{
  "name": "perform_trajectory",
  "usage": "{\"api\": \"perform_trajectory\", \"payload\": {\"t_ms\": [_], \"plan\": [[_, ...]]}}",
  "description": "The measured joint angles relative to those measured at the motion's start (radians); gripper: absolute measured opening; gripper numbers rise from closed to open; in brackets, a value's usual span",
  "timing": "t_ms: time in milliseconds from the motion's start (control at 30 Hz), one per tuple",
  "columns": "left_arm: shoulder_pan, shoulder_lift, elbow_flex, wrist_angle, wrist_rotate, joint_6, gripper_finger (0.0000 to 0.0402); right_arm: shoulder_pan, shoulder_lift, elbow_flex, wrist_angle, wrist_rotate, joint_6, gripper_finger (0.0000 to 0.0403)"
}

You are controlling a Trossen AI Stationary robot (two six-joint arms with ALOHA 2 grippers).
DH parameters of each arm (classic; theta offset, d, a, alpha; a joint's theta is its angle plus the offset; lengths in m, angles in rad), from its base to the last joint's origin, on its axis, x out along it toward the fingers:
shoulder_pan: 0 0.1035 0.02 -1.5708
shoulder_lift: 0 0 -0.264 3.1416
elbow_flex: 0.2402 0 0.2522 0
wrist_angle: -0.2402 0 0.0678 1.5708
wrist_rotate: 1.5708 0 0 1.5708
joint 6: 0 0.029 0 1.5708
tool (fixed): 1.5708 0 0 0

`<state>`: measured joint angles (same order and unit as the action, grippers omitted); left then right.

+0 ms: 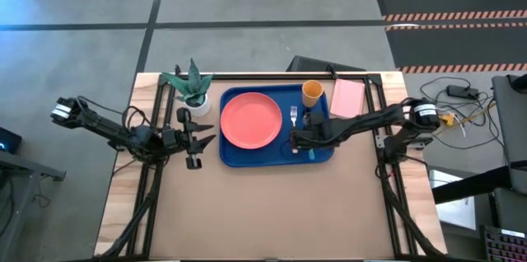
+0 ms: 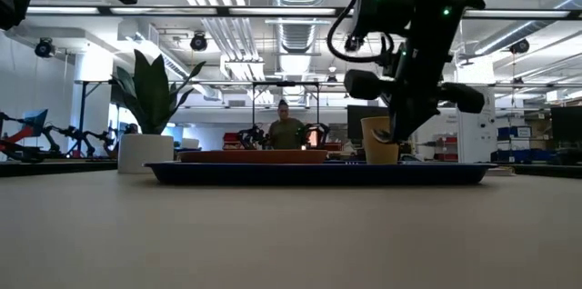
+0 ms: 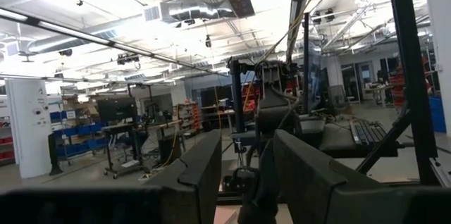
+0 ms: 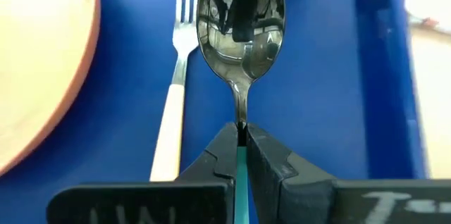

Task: Pick and place plate/cup/fork/spoon on tray
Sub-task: Put the blue spoon on the blue tray on the right of the yellow fork

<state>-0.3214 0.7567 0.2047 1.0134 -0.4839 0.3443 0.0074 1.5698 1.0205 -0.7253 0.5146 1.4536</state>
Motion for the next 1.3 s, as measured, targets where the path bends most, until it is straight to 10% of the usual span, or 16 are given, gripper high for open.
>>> {"api": "perform_trajectory", "payload": {"t_ms": [1300], "plan": [[0.000,0.000,-0.001,-0.001,0.000,0.000,0.0114,-0.114,0.096,-0.005,0.026,-0.095,-0.078,0.0009]]}}
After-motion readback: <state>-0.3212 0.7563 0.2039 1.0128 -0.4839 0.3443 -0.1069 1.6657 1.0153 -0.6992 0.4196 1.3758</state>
